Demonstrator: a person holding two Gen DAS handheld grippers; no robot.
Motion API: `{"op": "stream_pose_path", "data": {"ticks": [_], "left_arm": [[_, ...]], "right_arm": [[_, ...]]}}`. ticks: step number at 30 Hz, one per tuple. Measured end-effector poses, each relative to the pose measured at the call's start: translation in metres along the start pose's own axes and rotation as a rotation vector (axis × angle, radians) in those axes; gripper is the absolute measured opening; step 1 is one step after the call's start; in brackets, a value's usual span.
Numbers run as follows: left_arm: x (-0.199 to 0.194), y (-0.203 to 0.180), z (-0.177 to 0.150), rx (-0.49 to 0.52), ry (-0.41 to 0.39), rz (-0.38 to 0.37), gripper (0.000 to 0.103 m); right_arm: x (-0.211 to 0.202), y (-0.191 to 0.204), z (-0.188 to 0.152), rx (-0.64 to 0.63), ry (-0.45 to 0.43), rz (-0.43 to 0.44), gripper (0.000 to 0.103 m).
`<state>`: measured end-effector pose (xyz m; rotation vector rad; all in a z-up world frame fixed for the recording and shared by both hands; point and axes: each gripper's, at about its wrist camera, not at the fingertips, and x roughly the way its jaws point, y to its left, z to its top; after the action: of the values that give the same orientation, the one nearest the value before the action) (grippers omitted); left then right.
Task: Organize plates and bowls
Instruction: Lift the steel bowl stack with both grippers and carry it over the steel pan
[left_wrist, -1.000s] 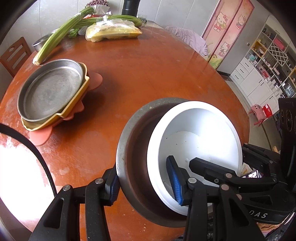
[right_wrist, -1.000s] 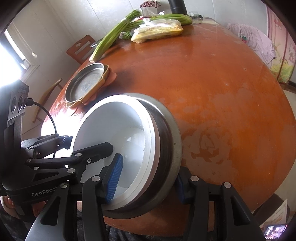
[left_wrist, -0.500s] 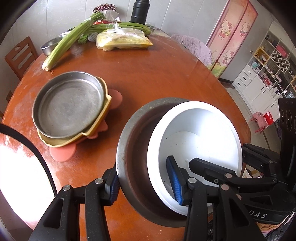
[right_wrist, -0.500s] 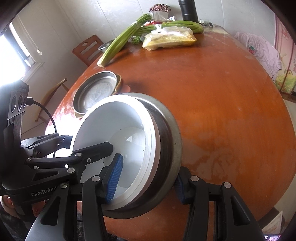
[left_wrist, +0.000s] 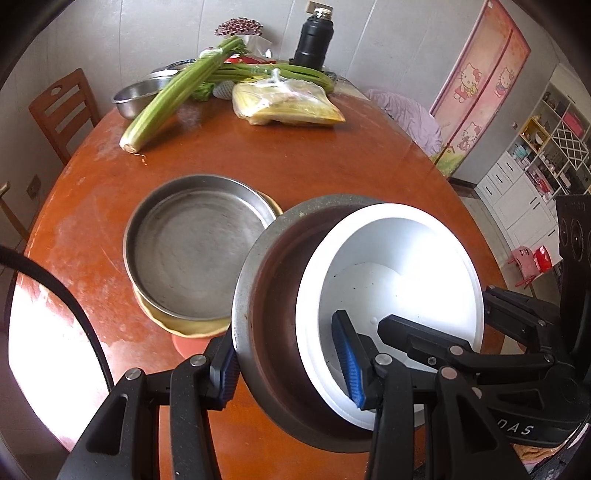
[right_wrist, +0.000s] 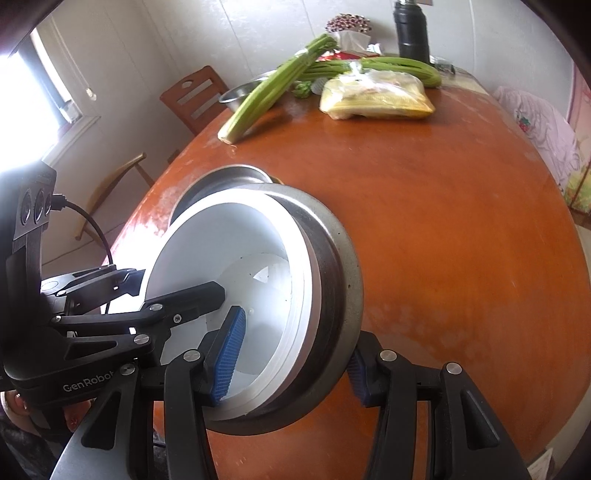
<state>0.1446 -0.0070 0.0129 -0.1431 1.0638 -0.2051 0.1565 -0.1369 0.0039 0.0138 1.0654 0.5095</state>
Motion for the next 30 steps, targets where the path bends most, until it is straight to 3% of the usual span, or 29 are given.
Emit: {"op": "stream_pose_path", "data": {"ticks": [18,30], "left_arm": [[-0.024,0.063,0.051,-0.06,-0.083,0.075,0.046],[-0.003,0.085,0.057,-0.099,-0.063,0.122,0.046]], "right_arm": [[0.029,0.048,0.084,-0.107,-0.018,0.053,0.053],[0.064,0.047,0.097,-0.101,0.035,0.094,0.052]]}}
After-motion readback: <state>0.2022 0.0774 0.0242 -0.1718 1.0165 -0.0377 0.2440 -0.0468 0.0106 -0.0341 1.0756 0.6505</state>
